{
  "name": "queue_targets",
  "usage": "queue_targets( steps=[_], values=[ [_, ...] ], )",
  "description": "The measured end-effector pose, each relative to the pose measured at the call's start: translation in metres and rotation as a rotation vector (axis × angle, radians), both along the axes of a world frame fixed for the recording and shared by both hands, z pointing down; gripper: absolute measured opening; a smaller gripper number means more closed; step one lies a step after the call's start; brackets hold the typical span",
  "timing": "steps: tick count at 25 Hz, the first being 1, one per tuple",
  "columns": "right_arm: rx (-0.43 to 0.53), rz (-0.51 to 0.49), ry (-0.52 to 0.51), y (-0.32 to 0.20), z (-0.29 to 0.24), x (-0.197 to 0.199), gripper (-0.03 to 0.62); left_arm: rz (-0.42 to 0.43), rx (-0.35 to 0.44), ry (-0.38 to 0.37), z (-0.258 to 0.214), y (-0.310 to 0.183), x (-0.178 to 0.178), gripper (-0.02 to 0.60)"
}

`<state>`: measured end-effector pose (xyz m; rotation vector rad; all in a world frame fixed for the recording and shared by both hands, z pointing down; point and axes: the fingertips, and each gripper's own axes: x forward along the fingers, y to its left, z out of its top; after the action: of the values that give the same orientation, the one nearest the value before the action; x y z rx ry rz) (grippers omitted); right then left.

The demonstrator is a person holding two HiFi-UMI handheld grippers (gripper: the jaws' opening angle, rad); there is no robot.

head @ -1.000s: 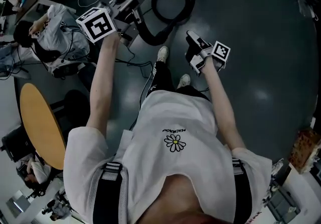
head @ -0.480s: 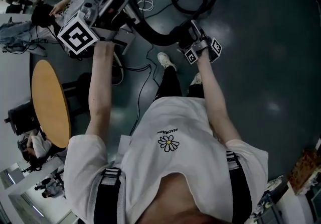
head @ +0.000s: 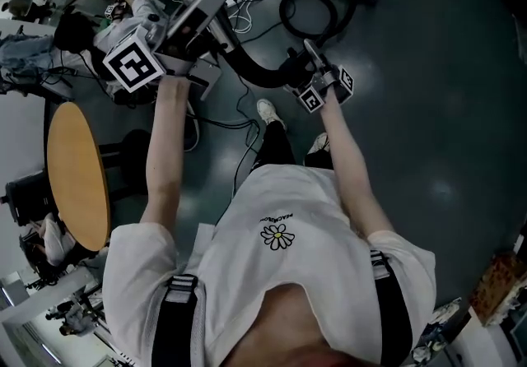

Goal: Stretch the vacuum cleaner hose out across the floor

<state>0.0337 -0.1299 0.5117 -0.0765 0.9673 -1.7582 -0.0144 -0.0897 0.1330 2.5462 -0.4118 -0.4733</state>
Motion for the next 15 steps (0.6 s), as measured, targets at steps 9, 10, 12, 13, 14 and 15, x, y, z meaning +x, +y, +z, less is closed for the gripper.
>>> queue_targets(
  steps=[9,10,12,13,14,15],
  values=[
    [-0.099,0.413,0.172,-0.013,-0.004,0.122,0.207,-0.030,-0.055,-0.692,0.105,-0.045,-0.014,0.217],
    [-0.087,0.454,0.209,-0.009,-0.011,0.143,0.204,-0.011,-0.115,-0.739,0.122,-0.045,-0.019,0.230],
    [-0.035,0.509,0.321,-0.007,-0.031,0.180,0.199,0.024,-0.288,-0.737,0.154,-0.041,-0.030,0.239],
    [0.001,0.521,0.381,-0.009,-0.047,0.195,0.199,0.037,-0.386,-0.690,0.168,-0.039,-0.036,0.243],
    [0.041,0.527,0.431,-0.015,-0.066,0.206,0.199,0.055,-0.479,-0.619,0.181,-0.038,-0.042,0.244],
    [0.081,0.529,0.474,-0.022,-0.087,0.214,0.199,0.080,-0.562,-0.531,0.192,-0.036,-0.046,0.244]
  ],
)
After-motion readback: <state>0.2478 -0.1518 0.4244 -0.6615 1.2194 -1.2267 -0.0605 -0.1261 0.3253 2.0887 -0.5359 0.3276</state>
